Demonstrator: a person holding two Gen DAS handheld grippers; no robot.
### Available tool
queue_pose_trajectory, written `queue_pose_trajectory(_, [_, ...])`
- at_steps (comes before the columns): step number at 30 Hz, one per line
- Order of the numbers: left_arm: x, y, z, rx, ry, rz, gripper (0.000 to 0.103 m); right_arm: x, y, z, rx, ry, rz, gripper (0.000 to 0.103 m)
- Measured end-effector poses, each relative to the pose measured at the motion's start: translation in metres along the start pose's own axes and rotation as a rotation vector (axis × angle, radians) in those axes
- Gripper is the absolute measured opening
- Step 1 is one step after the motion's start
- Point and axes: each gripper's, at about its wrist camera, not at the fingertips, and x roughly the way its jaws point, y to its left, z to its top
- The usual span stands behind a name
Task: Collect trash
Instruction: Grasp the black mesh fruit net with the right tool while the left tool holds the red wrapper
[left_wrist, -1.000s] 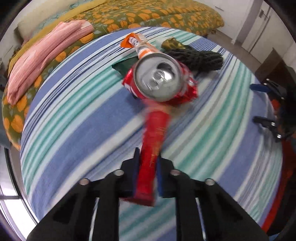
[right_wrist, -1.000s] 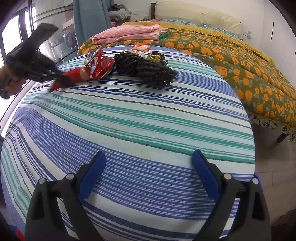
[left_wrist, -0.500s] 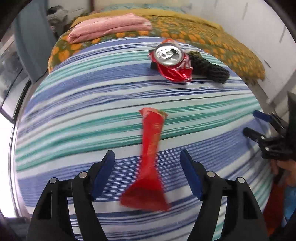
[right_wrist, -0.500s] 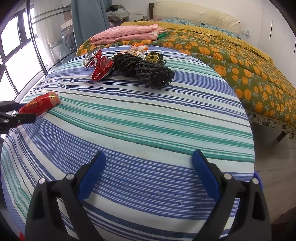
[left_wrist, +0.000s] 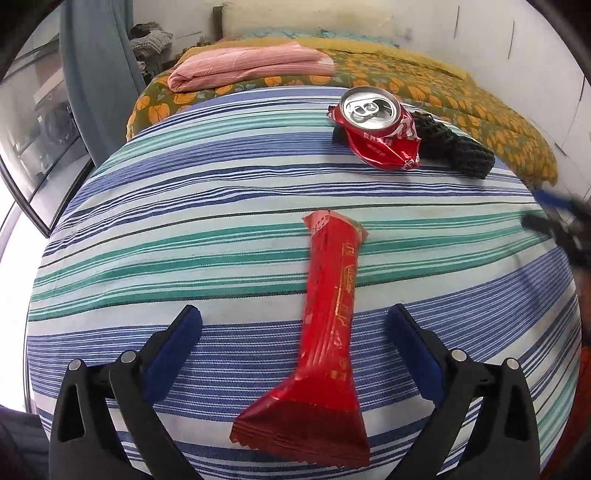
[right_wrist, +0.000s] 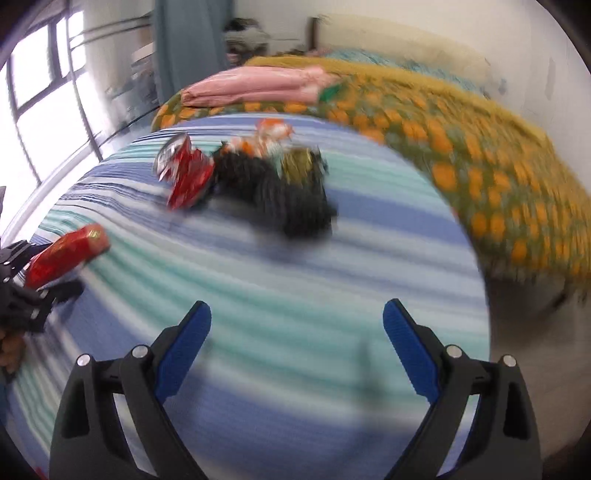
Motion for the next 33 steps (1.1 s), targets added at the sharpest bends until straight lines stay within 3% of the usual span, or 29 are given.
queue_pose_trajectory(4, [0.000, 0.000, 0.000, -0.001, 0.000, -0.001, 0.099, 0.031, 0.009, 0.047, -0.179, 0.035, -0.010, 0.092])
queue_pose_trajectory(7, [0.000, -0.001, 0.000, -0.003, 0.000, -0.002, 0.099, 0.053, 0.017, 0.064, -0.248, 0.095, -0.019, 0.090])
queue_pose_trajectory(8, [0.001, -0.001, 0.000, -0.004, 0.000, -0.003, 0.099, 0.058, 0.017, 0.066, -0.243, 0.118, -0.021, 0.078])
queue_pose_trajectory(9, [0.001, -0.001, 0.000, -0.004, 0.000, -0.003, 0.099, 0.060, 0.016, 0.067, -0.227, 0.137, -0.015, 0.049])
queue_pose_trajectory(12, [0.001, -0.001, 0.000, -0.003, 0.000, -0.003, 0.099, 0.050, 0.013, 0.062, -0.125, 0.168, 0.031, 0.043])
queue_pose_trajectory(18, [0.001, -0.001, 0.000, -0.003, 0.000, -0.003, 0.099, 0.000, 0.010, 0.018, 0.170, 0.278, 0.210, 0.044])
queue_pose_trajectory(20, [0.001, -0.001, 0.000, -0.003, 0.000, -0.003, 0.099, -0.010, 0.015, -0.001, 0.216, 0.305, 0.244, 0.046])
queue_pose_trajectory(26, [0.001, -0.001, 0.000, -0.002, 0.000, -0.006, 0.099, -0.015, 0.029, -0.032, 0.200, 0.290, 0.281, 0.074])
queue_pose_trajectory(31, [-0.004, 0.005, -0.002, 0.042, 0.016, -0.077, 0.099, -0.030, 0.023, -0.026, 0.097, 0.233, 0.260, 0.079])
queue_pose_trajectory(33, [-0.010, 0.009, -0.003, 0.053, 0.033, -0.099, 0.099, -0.042, 0.024, -0.021, 0.034, 0.205, 0.251, 0.086])
